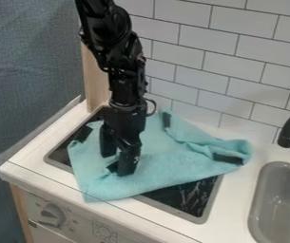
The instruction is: Unfold the cloth from top left to bottom right
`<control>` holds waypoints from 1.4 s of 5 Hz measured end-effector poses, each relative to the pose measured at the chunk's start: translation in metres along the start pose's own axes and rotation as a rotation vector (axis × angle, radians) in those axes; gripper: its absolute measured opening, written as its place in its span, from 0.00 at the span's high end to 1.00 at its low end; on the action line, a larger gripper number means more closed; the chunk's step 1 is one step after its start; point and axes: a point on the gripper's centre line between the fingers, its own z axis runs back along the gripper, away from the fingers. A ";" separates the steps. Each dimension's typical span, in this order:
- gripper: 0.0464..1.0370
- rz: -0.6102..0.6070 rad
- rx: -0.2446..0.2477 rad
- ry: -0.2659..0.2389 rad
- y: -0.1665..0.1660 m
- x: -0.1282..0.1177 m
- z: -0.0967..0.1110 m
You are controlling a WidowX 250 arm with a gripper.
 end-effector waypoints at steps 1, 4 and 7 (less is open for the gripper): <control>0.42 -0.006 0.000 -0.002 -0.002 -0.002 -0.004; 0.97 0.025 0.010 -0.017 -0.004 -0.003 -0.005; 0.98 -0.021 0.012 -0.106 -0.021 0.003 0.020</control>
